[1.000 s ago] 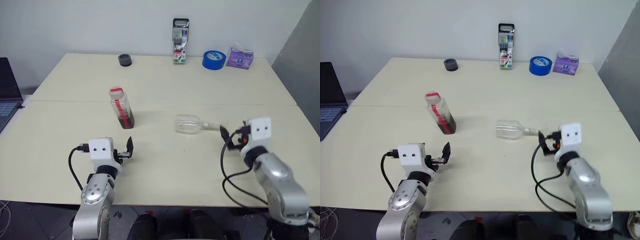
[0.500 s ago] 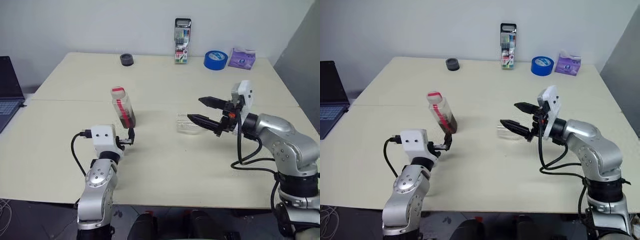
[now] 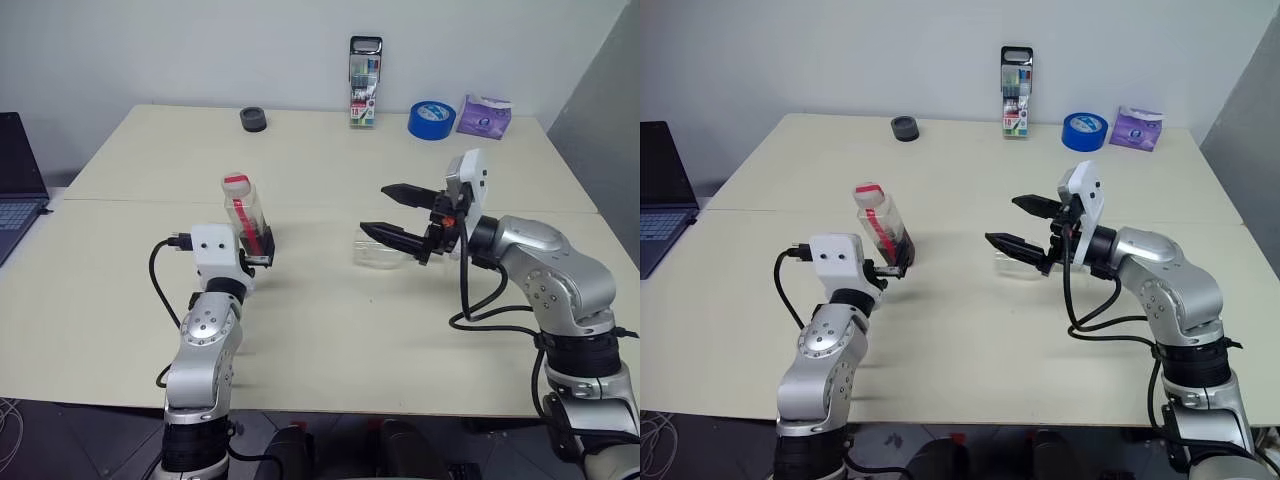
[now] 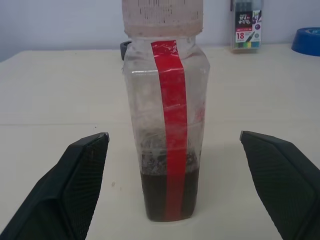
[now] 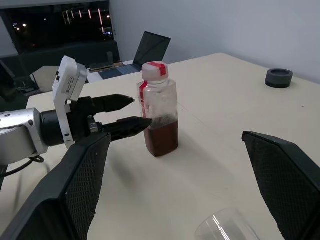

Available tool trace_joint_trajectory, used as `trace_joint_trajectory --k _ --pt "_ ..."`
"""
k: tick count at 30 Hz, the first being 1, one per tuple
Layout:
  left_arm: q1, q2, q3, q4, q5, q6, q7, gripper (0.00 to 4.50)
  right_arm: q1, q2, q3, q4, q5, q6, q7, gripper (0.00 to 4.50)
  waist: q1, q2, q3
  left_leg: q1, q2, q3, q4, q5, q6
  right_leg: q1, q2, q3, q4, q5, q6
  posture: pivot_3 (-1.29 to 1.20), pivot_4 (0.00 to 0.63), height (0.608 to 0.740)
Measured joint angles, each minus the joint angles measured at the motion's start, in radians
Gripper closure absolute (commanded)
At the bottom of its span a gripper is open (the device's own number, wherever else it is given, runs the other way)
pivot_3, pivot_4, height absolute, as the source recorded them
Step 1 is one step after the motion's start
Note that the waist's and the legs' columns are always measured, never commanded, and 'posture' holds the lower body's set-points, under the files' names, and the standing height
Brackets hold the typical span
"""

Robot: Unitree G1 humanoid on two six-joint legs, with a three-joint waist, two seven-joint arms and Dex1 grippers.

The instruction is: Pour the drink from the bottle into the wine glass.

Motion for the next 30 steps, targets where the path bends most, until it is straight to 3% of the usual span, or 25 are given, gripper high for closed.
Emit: trace_joint_trajectory --k 30 --pt "-0.209 0.055 0.028 0.274 -0.003 -0.134 -0.040 0.01 -0.009 0.001 0.020 -0.115 0.026 0.007 -0.021 0.00 0.003 0.000 0.000 -0.001 0.000 0.000 0.000 0.000 0.000 -0.001 0.000 0.000 0.000 0.000 0.000 0.00 0.150 0.740"
